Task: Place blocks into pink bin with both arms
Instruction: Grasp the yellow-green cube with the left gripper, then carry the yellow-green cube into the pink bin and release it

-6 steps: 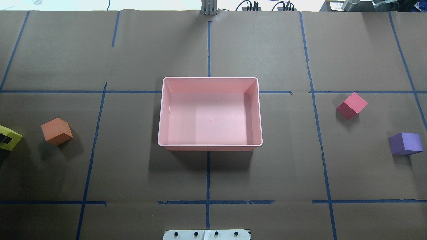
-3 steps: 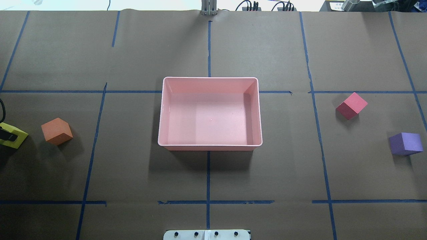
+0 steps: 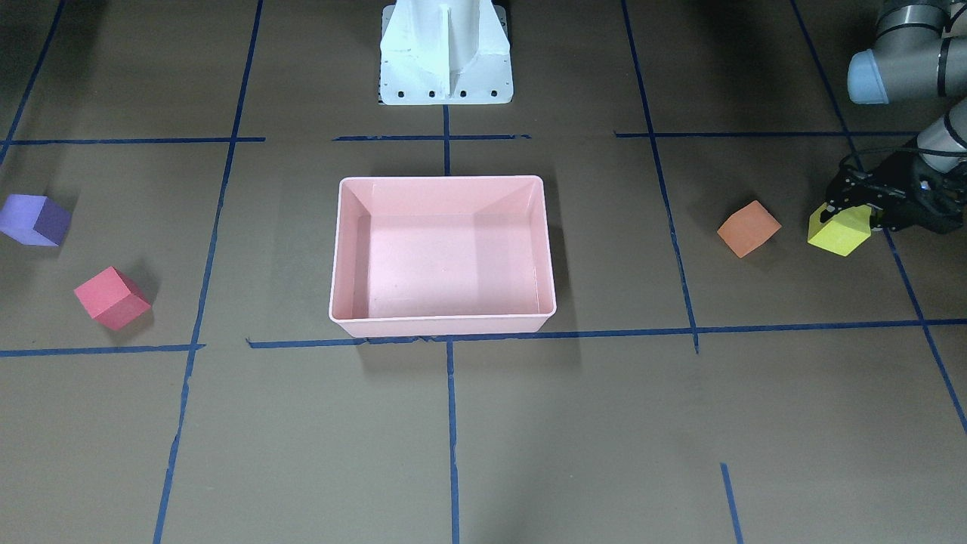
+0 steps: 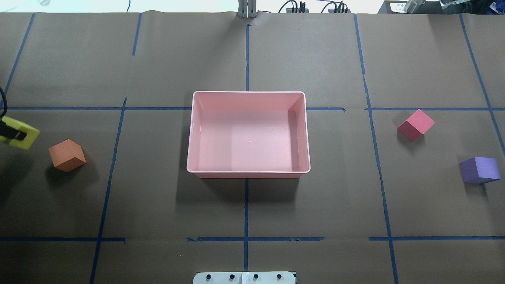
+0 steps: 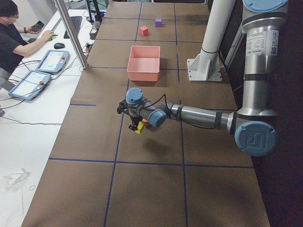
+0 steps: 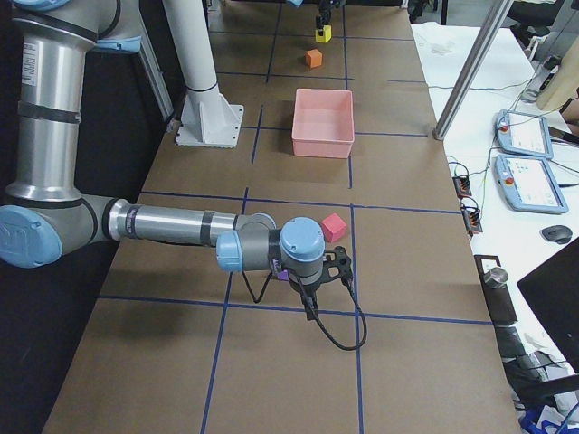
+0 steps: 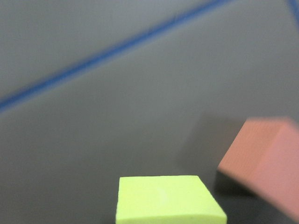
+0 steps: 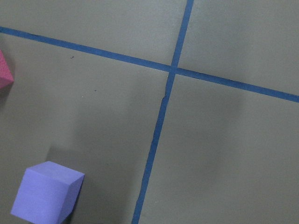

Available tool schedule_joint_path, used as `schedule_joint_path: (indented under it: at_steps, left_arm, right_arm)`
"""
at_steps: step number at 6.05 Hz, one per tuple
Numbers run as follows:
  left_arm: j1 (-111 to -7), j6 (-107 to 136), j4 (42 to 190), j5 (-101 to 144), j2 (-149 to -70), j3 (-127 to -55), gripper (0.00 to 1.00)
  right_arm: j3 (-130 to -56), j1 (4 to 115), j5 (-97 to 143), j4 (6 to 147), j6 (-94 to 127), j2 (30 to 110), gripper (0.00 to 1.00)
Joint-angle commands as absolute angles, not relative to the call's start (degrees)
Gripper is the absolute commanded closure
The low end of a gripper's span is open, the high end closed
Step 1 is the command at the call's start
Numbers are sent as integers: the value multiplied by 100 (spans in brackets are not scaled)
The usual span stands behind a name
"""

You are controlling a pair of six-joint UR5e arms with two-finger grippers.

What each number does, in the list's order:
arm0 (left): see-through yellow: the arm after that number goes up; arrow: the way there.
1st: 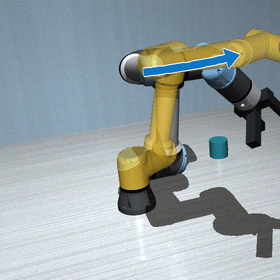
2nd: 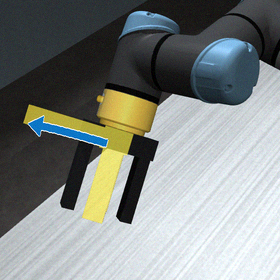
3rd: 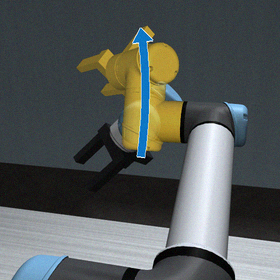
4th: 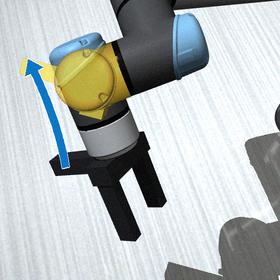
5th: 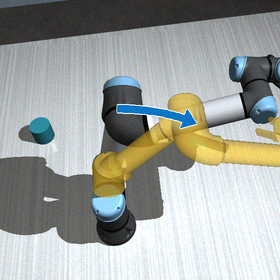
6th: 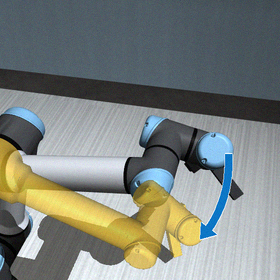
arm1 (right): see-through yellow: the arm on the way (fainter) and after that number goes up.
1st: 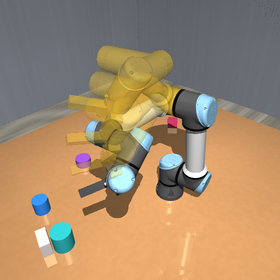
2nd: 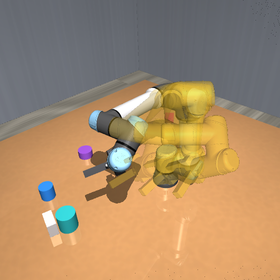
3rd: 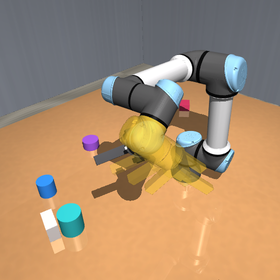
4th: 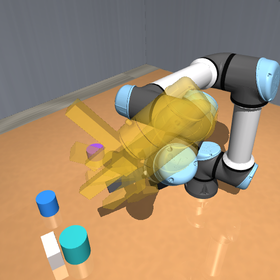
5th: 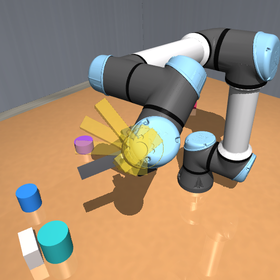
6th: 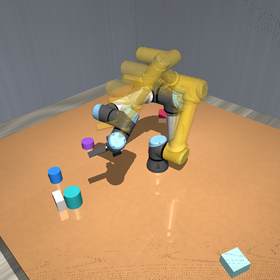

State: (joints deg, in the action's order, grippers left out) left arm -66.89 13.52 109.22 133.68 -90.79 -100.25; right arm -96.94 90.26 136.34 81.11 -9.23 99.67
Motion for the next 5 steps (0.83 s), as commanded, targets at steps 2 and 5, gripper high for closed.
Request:
schedule_joint_path:
  at_steps: [2,5]
  left_arm:
    - [-5991,3451,9132,12964,-10674,-10828,66]
    - [-3838,6462,9114,11790,-12081,-10715,65]
  right_arm:
    - [-9721,9018,13658,8104,-923,9967,0]
    - [-9721,9009,13658,8104,-923,9958,0]
